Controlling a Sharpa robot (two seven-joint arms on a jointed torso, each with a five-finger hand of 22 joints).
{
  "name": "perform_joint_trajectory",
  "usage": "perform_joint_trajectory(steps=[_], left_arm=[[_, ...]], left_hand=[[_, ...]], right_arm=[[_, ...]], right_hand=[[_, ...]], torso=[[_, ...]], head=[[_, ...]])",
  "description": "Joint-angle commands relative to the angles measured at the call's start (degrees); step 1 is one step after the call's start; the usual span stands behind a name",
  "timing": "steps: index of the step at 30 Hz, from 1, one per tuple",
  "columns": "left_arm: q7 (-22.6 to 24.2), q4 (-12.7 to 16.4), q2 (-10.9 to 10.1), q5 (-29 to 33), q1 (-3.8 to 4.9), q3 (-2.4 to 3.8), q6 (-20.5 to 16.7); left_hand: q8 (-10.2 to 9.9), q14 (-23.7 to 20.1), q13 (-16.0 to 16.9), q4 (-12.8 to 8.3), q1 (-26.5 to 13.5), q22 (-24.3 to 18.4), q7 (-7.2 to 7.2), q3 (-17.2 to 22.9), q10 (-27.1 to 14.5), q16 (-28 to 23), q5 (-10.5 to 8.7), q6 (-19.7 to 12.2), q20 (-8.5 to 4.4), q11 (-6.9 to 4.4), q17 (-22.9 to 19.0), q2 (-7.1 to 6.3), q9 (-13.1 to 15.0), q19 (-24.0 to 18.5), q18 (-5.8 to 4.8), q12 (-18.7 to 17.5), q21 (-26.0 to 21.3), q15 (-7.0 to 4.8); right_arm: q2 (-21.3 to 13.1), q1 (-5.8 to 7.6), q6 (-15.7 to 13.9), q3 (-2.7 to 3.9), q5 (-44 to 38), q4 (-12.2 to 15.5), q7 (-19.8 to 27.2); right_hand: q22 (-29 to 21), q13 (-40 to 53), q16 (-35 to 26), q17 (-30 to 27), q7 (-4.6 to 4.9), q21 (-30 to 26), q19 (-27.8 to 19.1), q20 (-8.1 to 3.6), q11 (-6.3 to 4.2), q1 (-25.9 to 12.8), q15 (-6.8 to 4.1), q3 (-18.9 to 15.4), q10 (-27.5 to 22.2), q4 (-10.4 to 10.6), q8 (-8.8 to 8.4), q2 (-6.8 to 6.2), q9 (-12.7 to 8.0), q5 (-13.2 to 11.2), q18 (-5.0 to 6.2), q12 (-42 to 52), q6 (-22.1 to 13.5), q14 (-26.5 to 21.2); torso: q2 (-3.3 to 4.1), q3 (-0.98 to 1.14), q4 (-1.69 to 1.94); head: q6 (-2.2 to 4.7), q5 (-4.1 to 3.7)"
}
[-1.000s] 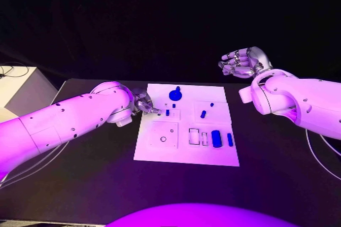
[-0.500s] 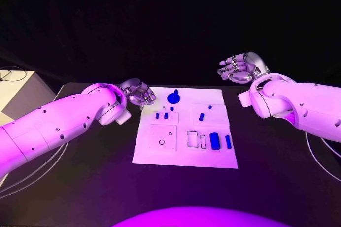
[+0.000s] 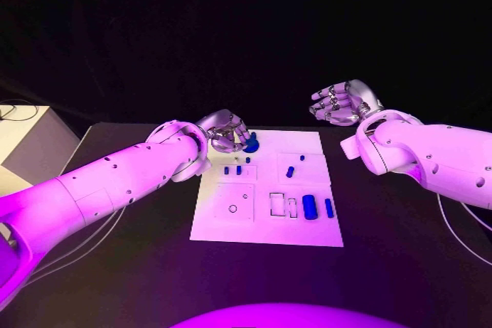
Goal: Assemble the parts on the task board
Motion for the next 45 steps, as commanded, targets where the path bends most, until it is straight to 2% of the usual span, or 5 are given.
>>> perform_joint_trajectory(steps=[1, 5, 15, 28, 45], left_arm=[[2.56, -2.33, 1.83, -9.82, 0.5, -0.9, -0.5], [1.64, -5.19, 4.08, -13.92, 0.82, -2.01, 0.58], [-0.53, -7.95, 6.76, -18.49, 1.26, -3.1, 3.11], [-4.44, -9.99, 8.45, -20.57, 1.5, -3.62, 6.44], [-6.22, -9.92, 8.45, -20.94, 1.51, -3.73, 8.77]], left_hand=[[-0.8, 0.05, -0.94, 0.4, -1.08, -0.63, -0.24, -1.3, -0.31, 0.53, -0.38, -0.33, 0.67, 0.56, -0.21, -0.62, -0.57, 0.21, 0.63, -1.45, -0.92, 0.65], [-1.6, 0.53, -1.97, 0.92, -1.57, -1.3, -0.73, -3.67, -0.72, 2.02, -0.3, -0.03, 1.06, 0.7, -0.29, -1.49, -1.17, 1.15, 0.65, -2.91, -1.72, 0.89], [-2.71, 2.98, -2.94, 1.25, -0.46, -0.26, -1.03, -5.31, 0.05, 8.37, -0.09, 1.73, 1.08, 0.68, 2.65, -1.19, -2.02, 2.68, 0.64, -3.84, -0.12, 0.91], [-3.64, 4.55, -3.38, 1.77, -0.07, 2.48, -0.84, -6.4, 0.1, 12.39, -0.02, 2.49, 1.27, 0.9, 4.71, -0.98, -2.54, 4.17, 0.27, -4.33, 2.5, 1.14], [-4.18, 6.93, -3.03, 2.13, 0.59, 7.45, -0.71, -5.33, 2.47, 16.97, 0.12, 4.44, 1.02, 0.33, 7.83, -0.67, -2.87, 6.67, -0.42, -3.39, 6.92, 0.74]], right_arm=[[0.19, -0.02, 0.99, 0.01, -1.81, 0.22, 0.61], [0.34, -0.02, 0.98, 0.02, -2.2, 0.5, 0.59], [0.54, 0.01, 0.88, 0.02, -2.56, 0.93, 0.58], [0.6, 0.05, 0.69, 0.03, -2.65, 1.34, 0.65], [0.47, 0.07, 0.64, 0.03, -2.66, 1.46, 0.69]], right_hand=[[-0.08, -0.08, -0.3, -0.08, 0.13, 0.34, 0.11, -0.15, -0.17, 0.59, -0.11, 0.3, -0.04, -0.02, 0.1, 0.11, -0.05, -0.23, 0.82, -0.32, 0.41, 0.39], [-0.1, -0.08, -0.32, -0.1, 0.18, 0.33, 0.11, -0.15, -0.14, 0.55, -0.09, 0.36, -0.06, -0.02, 0.07, 0.07, -0.06, -0.2, 0.81, -0.36, 0.38, 0.38], [-0.15, -0.08, -0.38, -0.15, 0.29, 0.31, 0.1, -0.14, -0.07, 0.44, -0.05, 0.47, -0.1, -0.01, 0.03, -0.02, -0.08, -0.14, 0.79, -0.44, 0.34, 0.36], [-0.21, -0.08, -0.44, -0.2, 0.4, 0.28, 0.07, -0.11, 0.02, 0.27, 0.01, 0.59, -0.13, 0.04, -0.01, -0.08, -0.1, 0.0, 0.77, -0.52, 0.3, 0.34], [-0.27, -0.07, -0.51, -0.25, 0.45, 0.25, 0.04, -0.08, 0.06, 0.11, 0.05, 0.72, -0.14, 0.08, -0.05, -0.13, -0.12, 0.16, 0.76, -0.6, 0.27, 0.32]], torso=[[0.42, 0.14, -0.36], [0.8, 0.25, -0.65], [1.24, 0.45, -0.87], [1.07, 0.3, -0.79], [1.0, 0.28, -0.71]], head=[[0.36, 0.03], [0.78, -0.04], [1.16, -0.01], [0.9, -0.27], [0.54, -0.53]])
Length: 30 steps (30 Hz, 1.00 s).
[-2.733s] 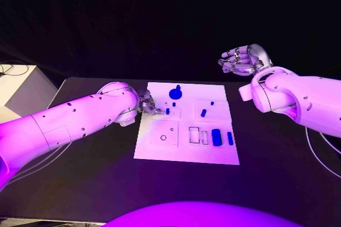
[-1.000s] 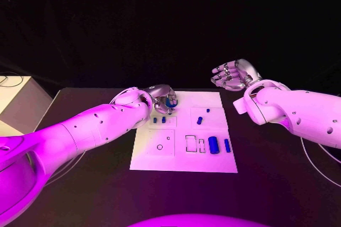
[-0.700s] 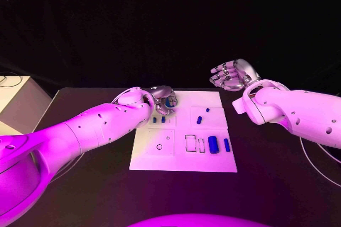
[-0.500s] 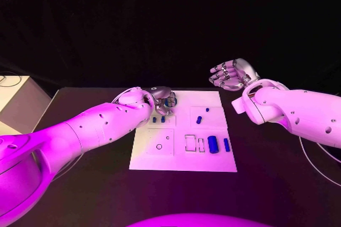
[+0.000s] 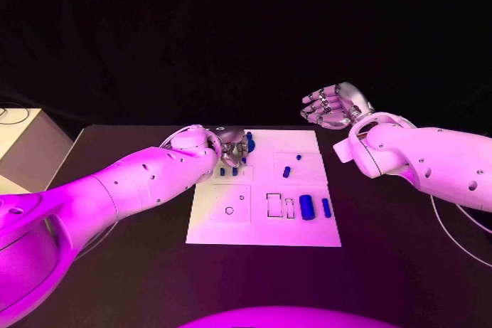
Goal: Assemble the parts on the task board
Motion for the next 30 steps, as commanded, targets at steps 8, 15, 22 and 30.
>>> perform_joint_trajectory(steps=[8, 15, 22, 30], left_arm=[[-0.51, -0.1, 0.39, -0.08, 0.07, 0.01, 0.8], [-0.26, -0.28, 0.56, 0.65, 0.02, -0.03, -0.48], [0.07, -0.58, 0.83, 1.28, 0.0, -0.13, -1.2], [0.27, -0.92, 1.16, 1.65, -0.02, -0.35, -0.94]], left_hand=[[-0.61, 1.28, 0.37, -0.06, 1.16, 2.23, 0.09, 1.94, 1.31, 2.01, 0.07, 1.05, -0.33, -0.45, 1.11, 0.82, -0.2, 1.39, -0.63, 0.73, 2.12, -0.4], [-0.87, 1.7, 0.08, -0.22, 1.46, 3.14, 0.09, 3.43, 1.47, 2.85, -0.06, 1.78, -0.5, -0.48, 1.22, 1.18, -0.24, 1.52, -0.73, -0.04, 3.02, -0.5], [-1.15, 2.28, -0.2, -0.43, 1.59, 4.06, 0.14, 4.44, 2.39, 3.5, -0.13, 2.27, -0.59, -0.62, 1.47, 1.4, -0.26, 1.83, -0.84, -0.71, 3.82, -0.61], [-1.5, 2.36, -0.54, -0.56, 1.48, 4.43, 0.15, 4.91, 2.52, 3.73, -0.19, 2.29, -0.6, -0.54, 1.24, 1.25, -0.32, 1.85, -0.89, -1.56, 4.17, -0.58]], right_arm=[[0.02, 0.02, 0.47, 0.02, -0.62, 0.19, 0.7], [-0.12, 0.05, 0.44, 0.02, -0.62, 0.41, 0.71], [-0.12, 0.09, 0.46, 0.03, -0.62, 0.53, 0.73], [-0.08, 0.11, 0.49, 0.03, -0.62, 0.57, 0.73]], right_hand=[[-0.08, -0.08, -0.29, -0.12, 0.33, 0.25, 0.04, -0.08, 0.03, 0.11, 0.05, 0.41, -0.17, 0.07, -0.05, -0.13, -0.07, 0.16, 0.75, -0.38, 0.0, 0.32], [-0.11, -0.08, -0.32, -0.14, 0.33, 0.24, 0.03, -0.07, 0.04, 0.05, 0.06, 0.48, -0.16, 0.08, -0.06, -0.14, -0.08, 0.23, 0.75, -0.4, 0.0, 0.32], [-0.11, -0.08, -0.32, -0.14, 0.33, 0.24, 0.03, -0.07, 0.04, 0.05, 0.06, 0.48, -0.16, 0.08, -0.06, -0.14, -0.08, 0.23, 0.75, -0.4, 0.0, 0.32], [-0.11, -0.08, -0.32, -0.14, 0.33, 0.24, 0.03, -0.07, 0.04, 0.05, 0.06, 0.48, -0.16, 0.08, -0.06, -0.14, -0.08, 0.23, 0.75, -0.4, 0.0, 0.32]], torso=[[0.06, 0.03, -0.06], [0.09, -0.02, -0.04], [0.03, 0.04, -0.02], [0.03, 0.04, -0.06]], head=[[-0.04, -0.07], [-0.08, -0.22], [-0.22, -0.27], [-0.28, -0.33]])
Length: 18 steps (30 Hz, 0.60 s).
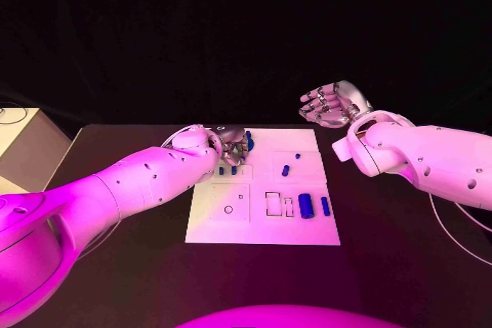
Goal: Assemble the parts on the task board
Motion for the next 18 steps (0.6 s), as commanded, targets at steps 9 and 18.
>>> perform_joint_trajectory(steps=[9, 18], left_arm=[[0.49, -0.21, 0.28, 0.8, 0.03, -0.31, 0.32], [-1.13, -0.44, 0.25, 0.73, 0.03, -0.49, 2.35]], left_hand=[[-0.01, 2.52, -0.76, -2.0, 1.37, 2.63, -0.03, 2.65, 4.04, 1.88, -0.49, 3.0, -0.36, -0.54, 1.62, 0.98, 0.48, 1.42, -1.2, -2.62, 2.54, -0.64], [-1.41, 2.62, -1.83, -3.07, 0.3, 3.32, 0.4, 3.96, 4.91, 2.04, -0.59, 2.55, -0.27, -0.07, 0.34, 0.62, 0.42, 1.03, -1.24, -6.86, 3.34, -0.34]], right_arm=[[0.01, 0.04, 0.51, 0.02, -0.58, 0.16, 0.69], [-0.02, 0.05, 0.51, 0.02, -0.58, 0.18, 0.68]], right_hand=[[-0.05, -0.08, -0.32, -0.08, 0.35, 0.24, 0.03, -0.07, 0.03, 0.05, 0.06, 0.31, -0.17, -0.09, -0.06, -0.14, -0.09, 0.23, 0.75, -0.18, 0.02, 0.32], [-0.14, -0.07, -0.41, -0.15, 0.36, 0.2, -0.02, -0.04, 0.04, -0.13, 0.1, 0.49, -0.13, -0.07, -0.07, -0.19, -0.09, 0.36, 0.75, -0.24, 0.06, 0.28]], torso=[[-0.07, 0.02, 0.01], [-0.06, 0.01, 0.02]], head=[[-0.14, -0.18], [-0.16, -0.28]])
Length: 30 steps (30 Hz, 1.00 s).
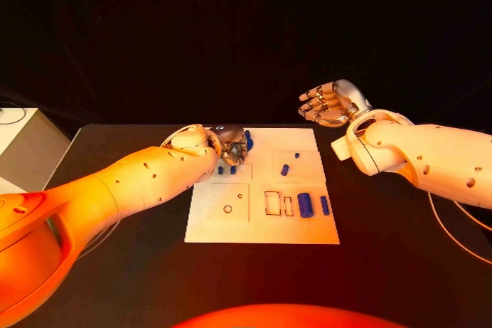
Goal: Assemble the parts on the task board
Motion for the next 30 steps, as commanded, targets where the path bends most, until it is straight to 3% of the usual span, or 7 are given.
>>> perform_joint_trajectory(steps=[1, 12, 23, 30], left_arm=[[-1.07, -0.16, 0.13, 0.24, -0.08, -0.15, 2.14], [-0.04, -0.07, 0.17, 0.26, -0.08, -0.28, -0.52], [2.76, 0.87, -0.55, 2.6, -0.1, -0.25, -6.33], [4.17, 3.35, -2.32, 5.84, -0.11, 0.36, -7.91]], left_hand=[[-0.54, 0.04, -0.33, -0.18, -0.57, -0.08, 0.43, 0.46, 0.1, 0.2, -0.25, -0.18, 0.17, 0.29, -0.41, -0.19, -0.07, -0.25, -0.52, -1.0, 0.3, 0.41], [-0.4, 2.41, -0.08, -1.87, 0.02, 3.17, 0.11, 1.31, 4.13, 1.5, -0.3, 1.65, -0.2, -0.42, 1.91, 1.11, 0.51, 2.33, -1.11, -2.45, 2.87, -0.19], [-0.55, 4.49, 0.3, -3.76, 0.45, 6.2, -0.23, 2.43, 6.81, 2.2, -0.18, 3.2, -0.83, -0.93, 3.57, 1.93, 0.88, 4.9, -1.74, -3.86, 5.33, -0.79], [-0.81, 4.68, 0.28, -3.91, 0.06, 6.22, -0.11, 2.56, 6.88, 2.2, -0.19, 3.2, -0.88, -0.83, 3.52, 1.76, 0.86, 4.89, -1.74, -4.45, 5.43, -0.74]], right_arm=[[0.01, 0.02, 0.51, 0.02, -0.57, 0.13, 0.68], [-0.01, 0.03, 0.44, 0.03, -0.57, 0.2, 0.73], [-0.03, 0.03, 0.41, 0.03, -0.57, 0.22, 0.83], [-0.15, 0.03, 0.41, 0.03, -0.57, 0.22, 0.85]], right_hand=[[-0.06, -0.07, -0.19, -0.05, 0.37, 0.2, -0.02, -0.04, -0.02, -0.13, 0.1, 0.33, -0.19, 0.1, -0.07, -0.19, -0.1, 0.36, 0.75, -0.24, 0.07, 0.28], [-0.06, -0.07, -0.19, -0.05, 0.37, 0.2, -0.02, -0.04, -0.02, -0.13, 0.1, 0.33, -0.19, 0.1, -0.07, -0.19, -0.1, 0.36, 0.75, -0.24, 0.07, 0.28], [-0.1, -0.06, -0.23, -0.09, 0.37, 0.18, -0.05, -0.02, -0.01, -0.23, 0.11, 0.39, -0.16, 0.11, -0.07, -0.23, -0.1, 0.37, 0.75, -0.27, 0.1, 0.25], [-0.1, -0.06, -0.23, -0.09, 0.37, 0.18, -0.05, -0.02, -0.01, -0.23, 0.11, 0.39, -0.16, 0.11, -0.07, -0.23, -0.1, 0.37, 0.75, -0.27, 0.1, 0.25]], torso=[[0.02, -0.01, 0.02], [0.04, -0.03, 0.03], [0.04, -0.02, 0.0], [-0.09, -0.03, 0.06]], head=[[0.02, -0.03], [0.15, -0.02], [0.42, 0.05], [0.61, 0.04]])
